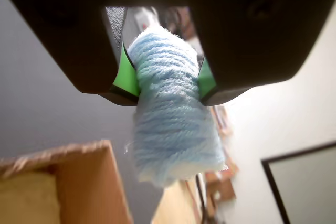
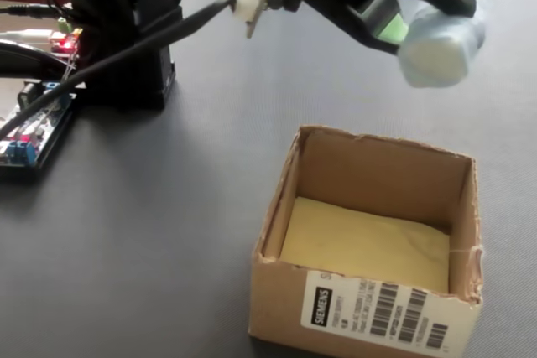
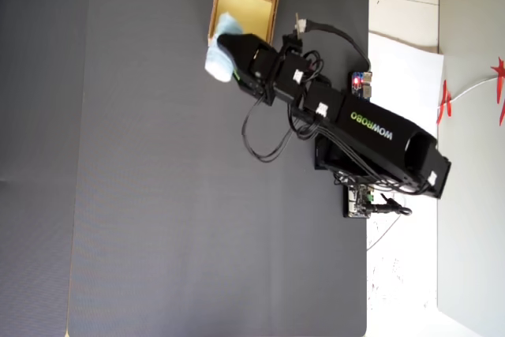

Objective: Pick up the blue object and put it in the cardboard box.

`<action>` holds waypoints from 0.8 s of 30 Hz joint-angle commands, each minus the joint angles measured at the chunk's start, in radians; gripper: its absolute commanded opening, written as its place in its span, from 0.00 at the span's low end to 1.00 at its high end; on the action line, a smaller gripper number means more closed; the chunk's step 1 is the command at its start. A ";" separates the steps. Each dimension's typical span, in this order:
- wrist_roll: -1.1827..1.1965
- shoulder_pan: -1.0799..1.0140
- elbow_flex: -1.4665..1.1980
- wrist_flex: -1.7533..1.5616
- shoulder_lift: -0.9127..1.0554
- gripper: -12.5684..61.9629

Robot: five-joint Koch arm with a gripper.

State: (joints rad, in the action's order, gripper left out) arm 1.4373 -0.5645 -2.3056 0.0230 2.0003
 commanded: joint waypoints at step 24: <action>-0.052 -0.210 0.060 0.138 -0.057 0.52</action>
State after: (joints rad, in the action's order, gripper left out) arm 1.3867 -0.7731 -2.3056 0.1764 1.9405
